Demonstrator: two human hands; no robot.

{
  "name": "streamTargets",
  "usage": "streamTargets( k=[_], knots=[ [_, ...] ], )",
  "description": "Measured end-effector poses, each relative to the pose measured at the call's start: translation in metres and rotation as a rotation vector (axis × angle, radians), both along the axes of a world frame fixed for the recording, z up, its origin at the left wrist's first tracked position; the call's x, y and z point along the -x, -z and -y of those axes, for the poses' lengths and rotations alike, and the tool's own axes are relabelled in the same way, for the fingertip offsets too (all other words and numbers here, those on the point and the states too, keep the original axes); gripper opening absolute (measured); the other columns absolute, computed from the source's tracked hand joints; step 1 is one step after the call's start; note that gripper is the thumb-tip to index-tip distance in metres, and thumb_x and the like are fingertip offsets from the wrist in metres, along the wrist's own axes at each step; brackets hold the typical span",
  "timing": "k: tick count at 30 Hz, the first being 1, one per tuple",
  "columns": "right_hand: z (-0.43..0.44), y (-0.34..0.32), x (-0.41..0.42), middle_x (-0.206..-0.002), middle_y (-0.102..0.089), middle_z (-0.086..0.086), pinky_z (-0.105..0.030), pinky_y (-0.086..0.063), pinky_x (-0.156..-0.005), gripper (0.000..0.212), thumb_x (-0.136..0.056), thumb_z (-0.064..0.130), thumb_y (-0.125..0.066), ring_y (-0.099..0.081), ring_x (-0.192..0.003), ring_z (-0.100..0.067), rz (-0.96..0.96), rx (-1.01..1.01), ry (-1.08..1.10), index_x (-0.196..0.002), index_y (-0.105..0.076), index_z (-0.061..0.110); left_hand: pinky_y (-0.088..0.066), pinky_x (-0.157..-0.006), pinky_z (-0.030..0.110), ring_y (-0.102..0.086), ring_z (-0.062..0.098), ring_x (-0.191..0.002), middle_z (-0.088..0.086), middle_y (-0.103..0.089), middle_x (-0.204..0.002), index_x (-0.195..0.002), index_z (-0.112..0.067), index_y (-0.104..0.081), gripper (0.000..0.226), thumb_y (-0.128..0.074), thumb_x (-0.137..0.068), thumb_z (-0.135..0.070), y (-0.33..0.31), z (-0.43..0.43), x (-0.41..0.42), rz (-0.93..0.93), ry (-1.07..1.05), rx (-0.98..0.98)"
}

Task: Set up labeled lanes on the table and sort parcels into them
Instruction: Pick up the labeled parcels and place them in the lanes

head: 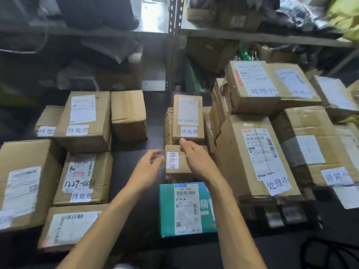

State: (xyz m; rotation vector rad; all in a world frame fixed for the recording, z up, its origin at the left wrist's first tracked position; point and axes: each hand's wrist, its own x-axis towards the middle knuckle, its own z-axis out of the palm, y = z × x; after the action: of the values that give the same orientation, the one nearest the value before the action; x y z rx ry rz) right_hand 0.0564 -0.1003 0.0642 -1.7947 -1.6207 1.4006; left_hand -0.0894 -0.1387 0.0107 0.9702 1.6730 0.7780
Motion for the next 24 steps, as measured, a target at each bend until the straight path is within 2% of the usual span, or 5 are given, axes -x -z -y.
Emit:
streamTargets(
  k=[4, 12, 15, 21, 24],
  knots=[
    [0.011, -0.009, 0.054, -0.116, -0.064, -0.003, -0.028, -0.038, -0.085, 0.043, -0.109, 0.045, -0.032, -0.057, -0.107, -0.014, -0.123, -0.013, -0.111, -0.121, -0.063, 0.017, -0.051, -0.090, 0.028, -0.066, 0.016, -0.106, -0.001, -0.069, -0.116, -0.118, -0.023, -0.063, 0.021, -0.049, -0.105, -0.015, -0.023, 0.032, 0.040, -0.020, -0.037, -0.072],
    [0.006, -0.003, 0.149, -0.118, -0.071, 0.000, -0.028, -0.047, -0.098, 0.032, -0.106, 0.033, -0.049, -0.063, -0.116, -0.014, -0.270, -0.022, -0.227, -0.125, -0.067, 0.014, -0.053, -0.072, 0.022, -0.067, 0.020, -0.092, 0.001, -0.073, -0.098, -0.097, -0.022, -0.066, 0.027, -0.046, -0.104, -0.005, -0.048, 0.046, 0.149, 0.011, -0.386, -0.180],
    [-0.012, 0.016, 0.180, -0.113, -0.070, 0.003, -0.024, -0.049, -0.090, 0.026, -0.104, 0.032, -0.054, -0.064, -0.110, -0.012, -0.285, 0.037, -0.158, -0.124, -0.064, 0.018, -0.053, -0.082, 0.025, -0.067, 0.019, -0.101, -0.002, -0.072, -0.103, -0.097, -0.025, -0.067, 0.030, -0.047, -0.103, -0.004, -0.045, 0.031, 0.191, -0.014, -0.467, -0.220],
    [-0.054, 0.074, 0.251, -0.136, -0.062, -0.006, -0.044, -0.046, -0.109, 0.057, -0.099, 0.048, -0.056, -0.060, -0.123, -0.022, -0.146, 0.095, 0.061, -0.146, -0.048, 0.016, -0.041, -0.086, 0.009, -0.054, 0.009, -0.126, -0.011, -0.058, -0.131, -0.136, -0.021, -0.056, 0.034, -0.053, -0.103, -0.013, -0.009, -0.028, 0.269, -0.238, -0.411, -0.156],
    [-0.059, 0.100, 0.272, -0.138, -0.061, -0.002, -0.042, -0.044, -0.108, 0.060, -0.100, 0.055, -0.051, -0.057, -0.125, -0.021, -0.049, 0.113, 0.138, -0.145, -0.046, 0.017, -0.042, -0.101, 0.024, -0.047, 0.011, -0.133, -0.007, -0.050, -0.148, -0.154, -0.024, -0.036, 0.053, -0.054, -0.104, -0.029, 0.015, -0.060, 0.285, -0.290, -0.269, -0.031]
  ],
)
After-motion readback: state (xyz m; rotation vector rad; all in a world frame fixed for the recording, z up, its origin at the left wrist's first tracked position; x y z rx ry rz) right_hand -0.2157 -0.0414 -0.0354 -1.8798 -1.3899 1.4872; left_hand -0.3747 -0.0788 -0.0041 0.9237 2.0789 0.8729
